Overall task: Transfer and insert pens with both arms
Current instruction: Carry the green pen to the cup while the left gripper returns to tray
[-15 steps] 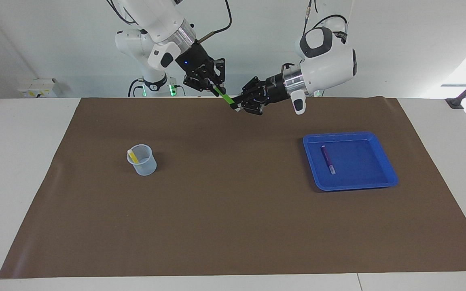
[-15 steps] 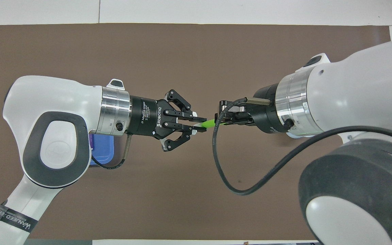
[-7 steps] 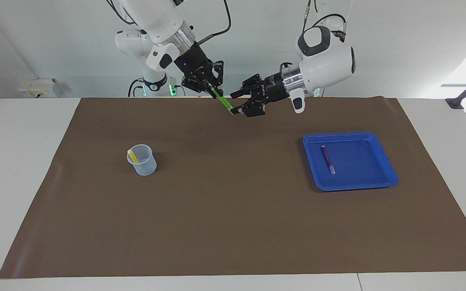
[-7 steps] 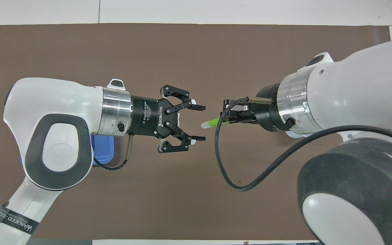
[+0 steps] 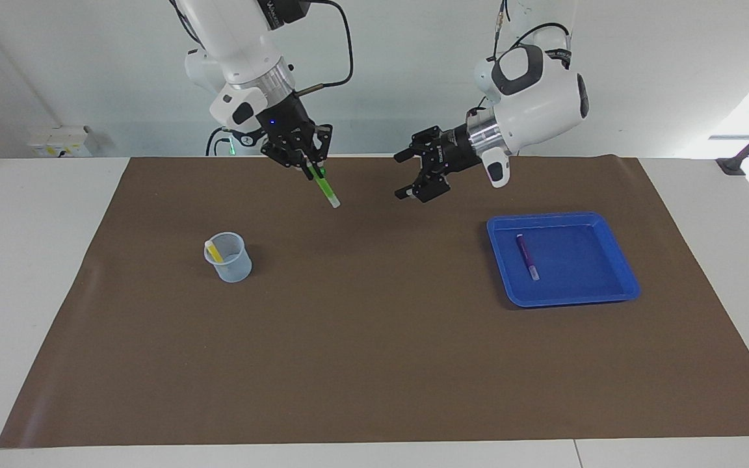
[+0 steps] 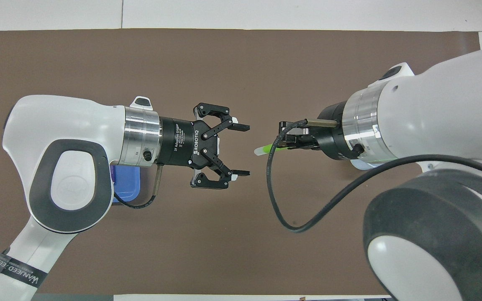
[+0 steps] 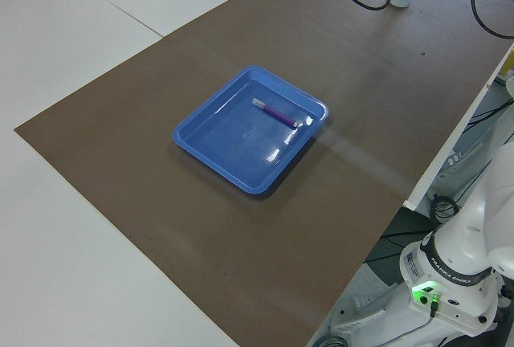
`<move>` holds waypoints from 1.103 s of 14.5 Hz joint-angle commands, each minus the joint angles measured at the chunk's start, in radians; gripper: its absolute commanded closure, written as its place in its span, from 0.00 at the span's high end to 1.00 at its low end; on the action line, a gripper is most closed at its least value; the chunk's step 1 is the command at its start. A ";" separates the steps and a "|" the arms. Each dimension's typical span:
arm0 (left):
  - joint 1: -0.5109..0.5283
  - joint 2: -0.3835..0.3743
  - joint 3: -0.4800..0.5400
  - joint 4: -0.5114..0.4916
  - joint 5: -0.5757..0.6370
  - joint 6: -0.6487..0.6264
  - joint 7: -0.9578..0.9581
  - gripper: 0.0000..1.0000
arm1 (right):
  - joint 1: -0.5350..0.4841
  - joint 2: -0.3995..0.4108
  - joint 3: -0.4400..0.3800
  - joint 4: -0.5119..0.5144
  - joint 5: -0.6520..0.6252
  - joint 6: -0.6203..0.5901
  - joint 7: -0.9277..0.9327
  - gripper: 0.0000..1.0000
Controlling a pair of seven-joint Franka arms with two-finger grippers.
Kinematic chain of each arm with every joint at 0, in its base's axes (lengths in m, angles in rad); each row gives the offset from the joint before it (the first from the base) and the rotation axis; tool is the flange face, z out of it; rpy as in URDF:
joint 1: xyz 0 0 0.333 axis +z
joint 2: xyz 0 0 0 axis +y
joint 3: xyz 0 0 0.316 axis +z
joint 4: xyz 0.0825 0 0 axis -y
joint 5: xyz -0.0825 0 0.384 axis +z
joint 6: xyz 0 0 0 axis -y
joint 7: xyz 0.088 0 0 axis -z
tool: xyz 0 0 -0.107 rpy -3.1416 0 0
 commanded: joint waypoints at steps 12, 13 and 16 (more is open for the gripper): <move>0.227 -0.014 0.012 -0.019 0.641 -0.186 0.672 1.00 | -0.010 -0.142 -0.264 -0.391 -0.167 0.246 -0.377 0.00; 0.227 0.003 0.012 -0.019 0.682 -0.179 0.758 1.00 | -0.010 -0.141 -0.264 -0.411 -0.175 0.271 -0.377 0.00; 0.228 0.060 0.014 -0.022 0.791 -0.102 0.978 1.00 | -0.008 -0.144 -0.264 -0.469 -0.180 0.308 -0.376 0.00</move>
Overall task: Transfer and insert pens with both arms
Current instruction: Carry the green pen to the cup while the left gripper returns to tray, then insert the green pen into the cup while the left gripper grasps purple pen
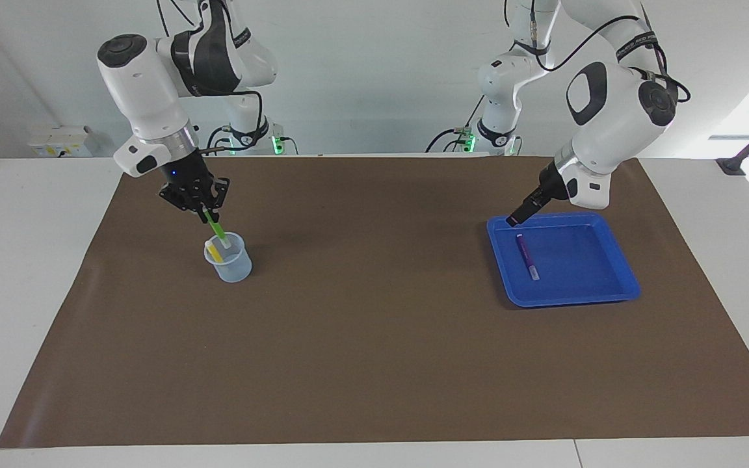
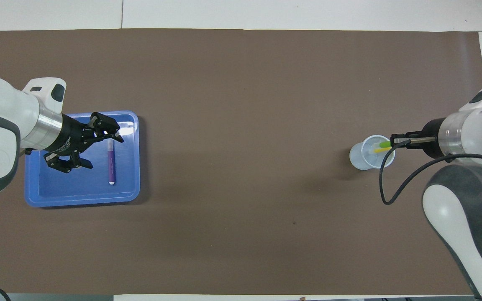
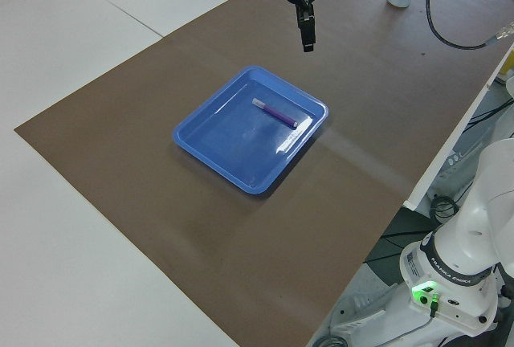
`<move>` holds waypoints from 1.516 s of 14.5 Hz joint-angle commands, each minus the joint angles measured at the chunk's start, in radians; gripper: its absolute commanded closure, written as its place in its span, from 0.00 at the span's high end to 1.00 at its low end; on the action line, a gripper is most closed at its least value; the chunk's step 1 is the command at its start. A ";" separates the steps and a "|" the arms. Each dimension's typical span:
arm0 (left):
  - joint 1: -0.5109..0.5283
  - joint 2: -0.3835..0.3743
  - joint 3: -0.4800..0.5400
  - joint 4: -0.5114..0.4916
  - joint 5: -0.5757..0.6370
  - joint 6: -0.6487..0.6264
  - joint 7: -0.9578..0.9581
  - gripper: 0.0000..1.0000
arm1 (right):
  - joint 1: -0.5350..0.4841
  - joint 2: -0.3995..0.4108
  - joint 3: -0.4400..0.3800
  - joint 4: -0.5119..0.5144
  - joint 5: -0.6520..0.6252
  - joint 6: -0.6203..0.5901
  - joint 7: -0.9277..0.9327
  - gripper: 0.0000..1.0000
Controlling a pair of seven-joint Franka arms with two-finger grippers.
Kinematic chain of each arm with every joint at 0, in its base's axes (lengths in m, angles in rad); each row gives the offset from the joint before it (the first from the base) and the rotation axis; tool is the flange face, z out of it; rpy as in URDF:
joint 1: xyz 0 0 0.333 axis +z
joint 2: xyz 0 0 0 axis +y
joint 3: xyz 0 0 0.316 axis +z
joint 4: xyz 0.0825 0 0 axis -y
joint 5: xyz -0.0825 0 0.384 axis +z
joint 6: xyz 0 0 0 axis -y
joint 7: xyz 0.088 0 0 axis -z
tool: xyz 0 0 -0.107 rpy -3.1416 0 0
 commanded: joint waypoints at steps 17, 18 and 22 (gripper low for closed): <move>0.001 0.340 -0.002 -0.062 0.517 0.411 0.570 0.95 | 0.000 0.038 0.008 -0.182 -0.019 0.175 -0.026 0.00; 0.002 0.340 -0.002 -0.063 0.517 0.399 0.567 0.95 | 0.002 0.037 0.008 -0.187 -0.019 0.176 -0.026 0.00; -0.005 0.327 -0.006 -0.054 0.515 0.278 0.476 0.95 | 0.005 0.038 0.008 -0.199 -0.021 0.185 -0.027 0.00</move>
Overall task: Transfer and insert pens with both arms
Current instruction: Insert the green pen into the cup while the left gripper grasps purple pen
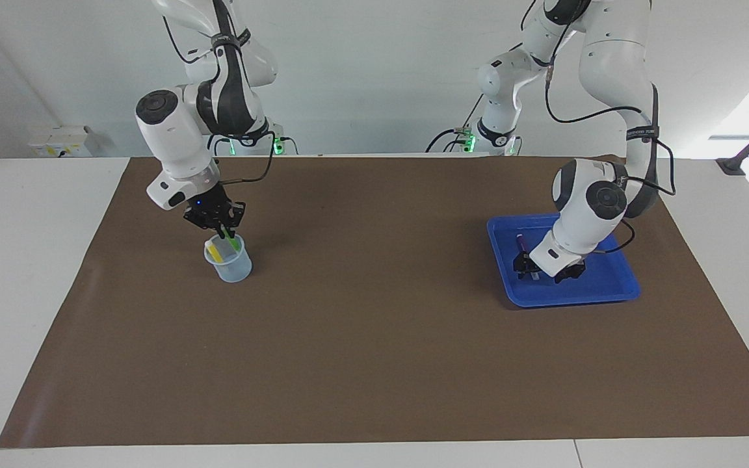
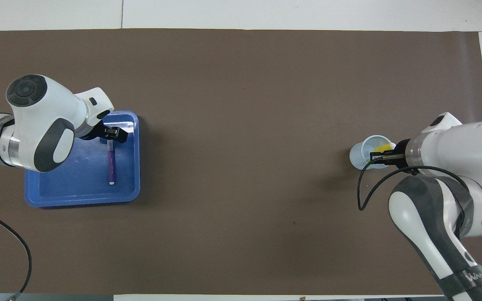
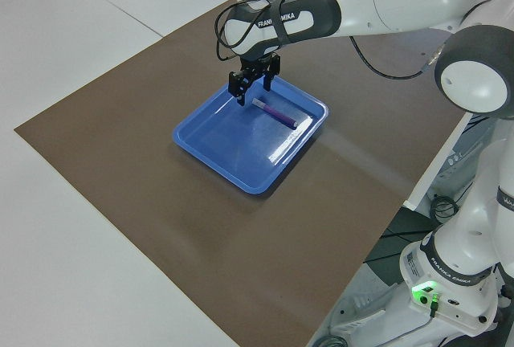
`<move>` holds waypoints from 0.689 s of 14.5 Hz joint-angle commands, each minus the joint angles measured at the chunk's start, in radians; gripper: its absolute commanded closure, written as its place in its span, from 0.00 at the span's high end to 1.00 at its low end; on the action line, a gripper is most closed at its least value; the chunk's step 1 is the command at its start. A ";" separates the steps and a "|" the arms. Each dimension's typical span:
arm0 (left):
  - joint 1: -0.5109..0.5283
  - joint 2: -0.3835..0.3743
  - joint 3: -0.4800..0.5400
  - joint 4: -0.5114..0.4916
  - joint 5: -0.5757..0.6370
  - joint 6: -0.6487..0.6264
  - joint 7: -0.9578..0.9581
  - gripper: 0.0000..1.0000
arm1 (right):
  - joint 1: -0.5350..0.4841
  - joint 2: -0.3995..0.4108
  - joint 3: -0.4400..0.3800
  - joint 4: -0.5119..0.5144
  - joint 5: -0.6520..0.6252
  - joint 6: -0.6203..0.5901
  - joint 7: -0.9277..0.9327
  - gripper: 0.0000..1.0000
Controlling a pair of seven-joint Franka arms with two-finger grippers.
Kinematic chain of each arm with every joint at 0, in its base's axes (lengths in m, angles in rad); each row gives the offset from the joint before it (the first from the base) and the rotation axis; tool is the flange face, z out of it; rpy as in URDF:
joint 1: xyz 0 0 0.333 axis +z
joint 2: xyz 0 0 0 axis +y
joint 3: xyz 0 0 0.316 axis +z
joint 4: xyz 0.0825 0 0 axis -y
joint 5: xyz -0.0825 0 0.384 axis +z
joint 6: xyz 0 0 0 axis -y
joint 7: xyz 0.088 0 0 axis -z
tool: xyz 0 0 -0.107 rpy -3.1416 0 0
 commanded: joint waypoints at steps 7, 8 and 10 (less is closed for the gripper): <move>-0.005 -0.064 -0.008 -0.049 0.015 -0.078 -0.142 0.81 | -0.001 -0.001 0.002 -0.019 -0.020 0.034 -0.039 0.56; -0.001 -0.064 -0.008 -0.057 0.013 -0.072 -0.144 0.80 | -0.001 0.001 0.002 -0.018 -0.020 0.034 -0.038 0.66; 0.000 -0.064 -0.009 -0.059 0.010 -0.067 -0.144 0.77 | -0.001 0.001 0.002 -0.016 -0.020 0.034 -0.039 0.76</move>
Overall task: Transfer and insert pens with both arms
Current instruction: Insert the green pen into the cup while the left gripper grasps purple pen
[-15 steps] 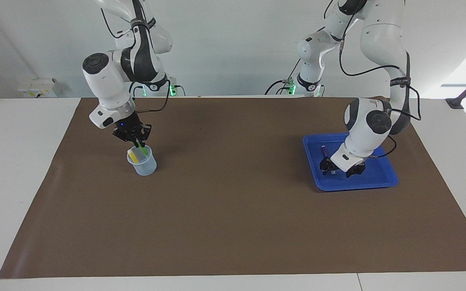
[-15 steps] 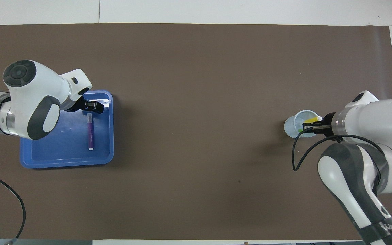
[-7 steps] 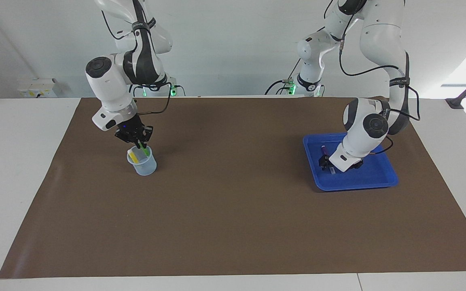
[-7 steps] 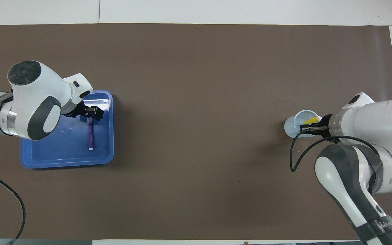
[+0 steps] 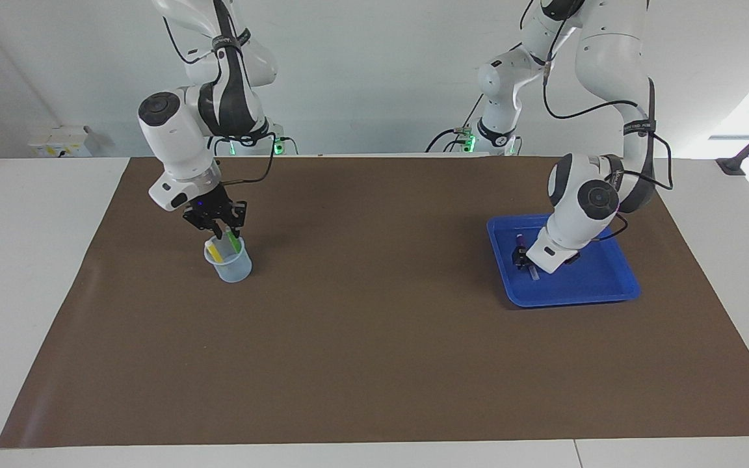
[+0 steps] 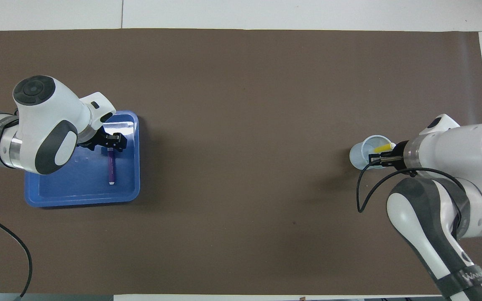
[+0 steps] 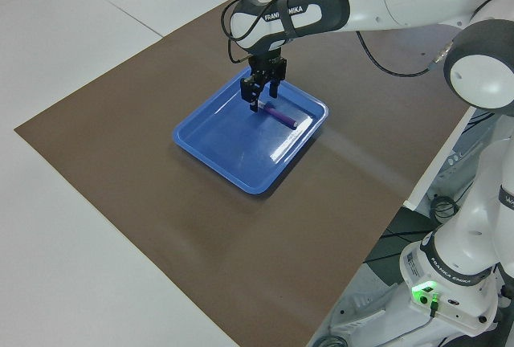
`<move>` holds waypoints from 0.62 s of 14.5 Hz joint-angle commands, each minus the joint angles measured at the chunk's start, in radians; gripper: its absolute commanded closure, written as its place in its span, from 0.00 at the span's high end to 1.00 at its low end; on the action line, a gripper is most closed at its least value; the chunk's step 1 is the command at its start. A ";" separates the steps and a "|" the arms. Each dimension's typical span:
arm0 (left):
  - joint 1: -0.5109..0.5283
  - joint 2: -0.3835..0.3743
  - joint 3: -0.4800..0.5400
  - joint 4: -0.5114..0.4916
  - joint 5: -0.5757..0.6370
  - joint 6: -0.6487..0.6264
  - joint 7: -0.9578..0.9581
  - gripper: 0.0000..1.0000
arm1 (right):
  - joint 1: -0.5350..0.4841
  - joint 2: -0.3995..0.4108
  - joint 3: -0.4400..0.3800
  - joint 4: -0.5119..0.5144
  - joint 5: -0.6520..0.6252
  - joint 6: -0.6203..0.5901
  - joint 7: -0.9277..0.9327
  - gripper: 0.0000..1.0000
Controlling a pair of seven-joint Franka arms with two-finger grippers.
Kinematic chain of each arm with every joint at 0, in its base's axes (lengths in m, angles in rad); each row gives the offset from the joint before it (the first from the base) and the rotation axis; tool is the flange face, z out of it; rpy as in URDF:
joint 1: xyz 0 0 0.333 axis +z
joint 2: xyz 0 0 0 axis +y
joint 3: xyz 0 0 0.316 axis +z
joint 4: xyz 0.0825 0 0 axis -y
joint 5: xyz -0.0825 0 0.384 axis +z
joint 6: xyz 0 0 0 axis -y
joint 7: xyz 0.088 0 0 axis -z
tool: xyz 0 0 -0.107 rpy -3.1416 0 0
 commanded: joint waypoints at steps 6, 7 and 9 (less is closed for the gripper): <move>0.005 -0.050 0.003 -0.091 -0.021 0.078 -0.034 0.61 | -0.001 -0.006 -0.002 0.058 -0.020 -0.003 -0.018 1.00; 0.005 -0.050 0.003 -0.099 -0.021 0.095 -0.046 0.58 | -0.003 -0.010 -0.005 0.070 -0.020 -0.017 -0.018 1.00; 0.005 -0.050 0.003 -0.099 -0.021 0.097 -0.047 0.48 | -0.003 -0.013 -0.013 0.120 -0.020 -0.079 -0.017 1.00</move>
